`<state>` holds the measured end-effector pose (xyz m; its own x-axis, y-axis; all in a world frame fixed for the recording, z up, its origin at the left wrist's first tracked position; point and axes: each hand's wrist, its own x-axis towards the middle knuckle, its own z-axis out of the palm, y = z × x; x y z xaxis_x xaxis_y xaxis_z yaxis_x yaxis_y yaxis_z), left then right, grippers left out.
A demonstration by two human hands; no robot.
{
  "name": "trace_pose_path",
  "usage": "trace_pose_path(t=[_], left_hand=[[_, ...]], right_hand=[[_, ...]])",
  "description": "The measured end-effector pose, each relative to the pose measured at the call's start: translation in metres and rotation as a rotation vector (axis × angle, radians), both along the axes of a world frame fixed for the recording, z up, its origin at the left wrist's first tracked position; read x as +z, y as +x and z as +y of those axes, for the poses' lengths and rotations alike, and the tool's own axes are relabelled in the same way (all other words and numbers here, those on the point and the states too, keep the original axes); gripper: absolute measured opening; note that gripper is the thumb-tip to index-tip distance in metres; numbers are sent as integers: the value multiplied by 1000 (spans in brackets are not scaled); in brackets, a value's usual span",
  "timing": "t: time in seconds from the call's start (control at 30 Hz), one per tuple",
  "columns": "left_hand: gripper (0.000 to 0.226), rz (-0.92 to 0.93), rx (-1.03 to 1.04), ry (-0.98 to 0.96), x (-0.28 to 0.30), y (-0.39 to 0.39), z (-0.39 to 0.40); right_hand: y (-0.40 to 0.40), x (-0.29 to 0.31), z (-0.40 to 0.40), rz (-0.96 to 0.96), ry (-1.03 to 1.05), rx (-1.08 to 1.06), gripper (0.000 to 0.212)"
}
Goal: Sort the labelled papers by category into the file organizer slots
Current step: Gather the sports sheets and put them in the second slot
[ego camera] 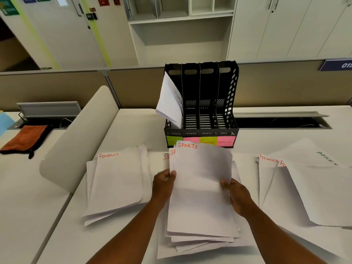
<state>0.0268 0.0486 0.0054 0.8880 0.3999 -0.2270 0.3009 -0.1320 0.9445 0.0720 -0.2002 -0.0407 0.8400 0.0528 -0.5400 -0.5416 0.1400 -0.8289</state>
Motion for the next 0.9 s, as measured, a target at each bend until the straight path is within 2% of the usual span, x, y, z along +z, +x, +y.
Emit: trace_pose_path(t=[0.1, 0.27, 0.5, 0.63, 0.77, 0.9], left_hand=[[20, 5, 48, 71, -7, 1, 2], [32, 60, 185, -6, -8, 2, 8], [48, 126, 298, -82, -6, 2, 15], [52, 130, 248, -69, -9, 0, 18], [46, 112, 177, -92, -9, 0, 16], [37, 78, 84, -105, -7, 0, 11]], right_hand=[[0, 1, -1, -14, 9, 25, 22], [-2, 5, -3, -49, 8, 60, 26], [0, 0, -9, -59, -115, -77, 14], [0, -1, -11, -69, -145, -88, 8], [0, -1, -7, -102, -217, -52, 20], [0, -1, -4, -105, -232, -40, 23]])
